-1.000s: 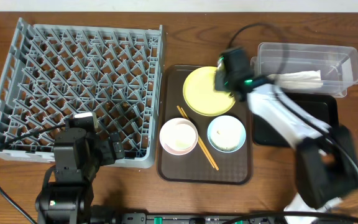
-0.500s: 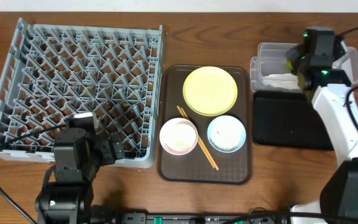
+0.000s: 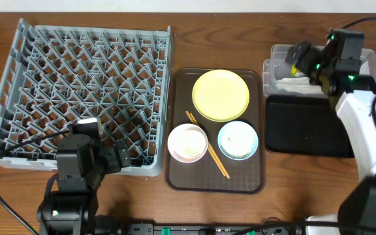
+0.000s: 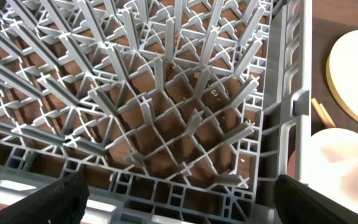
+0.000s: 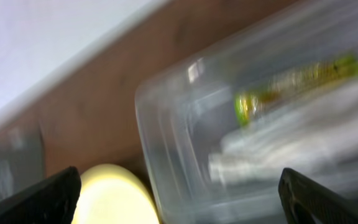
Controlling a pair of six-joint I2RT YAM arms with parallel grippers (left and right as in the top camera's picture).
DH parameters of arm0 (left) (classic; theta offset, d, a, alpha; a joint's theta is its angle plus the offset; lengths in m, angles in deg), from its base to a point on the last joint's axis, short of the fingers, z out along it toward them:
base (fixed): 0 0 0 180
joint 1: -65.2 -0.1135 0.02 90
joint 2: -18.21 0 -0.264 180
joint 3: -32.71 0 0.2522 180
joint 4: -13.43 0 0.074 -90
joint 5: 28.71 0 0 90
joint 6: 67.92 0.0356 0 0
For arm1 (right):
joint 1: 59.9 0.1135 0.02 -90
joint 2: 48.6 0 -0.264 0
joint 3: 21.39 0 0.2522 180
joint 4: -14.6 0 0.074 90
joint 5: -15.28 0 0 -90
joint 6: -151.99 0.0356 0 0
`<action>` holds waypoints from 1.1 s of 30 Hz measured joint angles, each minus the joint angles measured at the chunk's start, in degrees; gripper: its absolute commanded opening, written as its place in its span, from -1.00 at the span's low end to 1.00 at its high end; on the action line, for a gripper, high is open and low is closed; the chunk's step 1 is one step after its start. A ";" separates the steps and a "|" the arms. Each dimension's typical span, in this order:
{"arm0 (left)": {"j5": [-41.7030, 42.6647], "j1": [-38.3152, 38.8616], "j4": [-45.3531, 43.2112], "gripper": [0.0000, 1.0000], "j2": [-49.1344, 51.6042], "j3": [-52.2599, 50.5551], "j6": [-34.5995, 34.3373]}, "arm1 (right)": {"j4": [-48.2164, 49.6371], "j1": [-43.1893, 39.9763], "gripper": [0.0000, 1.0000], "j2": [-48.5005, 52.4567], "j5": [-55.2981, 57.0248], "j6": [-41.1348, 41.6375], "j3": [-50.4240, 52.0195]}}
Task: Sort waste into correct bins and load items into the dishwasher
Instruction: 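Move the wrapper over the clear bin and release it, then grasp the rim of the light blue rice bowl with the right gripper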
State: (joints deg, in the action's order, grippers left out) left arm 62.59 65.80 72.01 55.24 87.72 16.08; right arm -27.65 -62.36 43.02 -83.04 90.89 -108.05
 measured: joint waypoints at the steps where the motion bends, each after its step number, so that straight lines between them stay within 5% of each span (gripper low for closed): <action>1: -0.02 0.00 -0.02 0.95 0.00 0.02 0.00 | -2.95 0.52 0.98 -1.11 -0.79 -2.29 0.04; 7: 0.00 0.00 -0.04 0.95 0.00 0.04 0.00 | -19.98 7.63 0.91 -8.90 -7.30 -16.79 -0.02; 14: -0.02 0.00 -0.02 0.95 -0.02 0.04 0.00 | -27.91 18.73 0.50 -10.03 -10.12 -24.81 1.36; 19: -0.02 0.00 -0.04 0.95 -0.02 0.04 0.00 | -25.59 26.25 0.18 -9.97 -8.50 -26.71 6.64; 27: -0.02 0.00 -0.04 0.96 -0.02 0.07 0.00 | -14.08 34.71 0.11 -9.09 -6.05 -26.56 19.06; 33: -0.02 0.00 -0.07 0.95 -0.02 0.07 0.00 | -5.92 36.81 -0.23 -8.74 -5.16 -25.77 25.68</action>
State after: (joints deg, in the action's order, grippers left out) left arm 62.57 65.80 71.94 55.22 87.79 16.08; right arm -33.57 -25.55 34.27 -88.19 65.12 -82.37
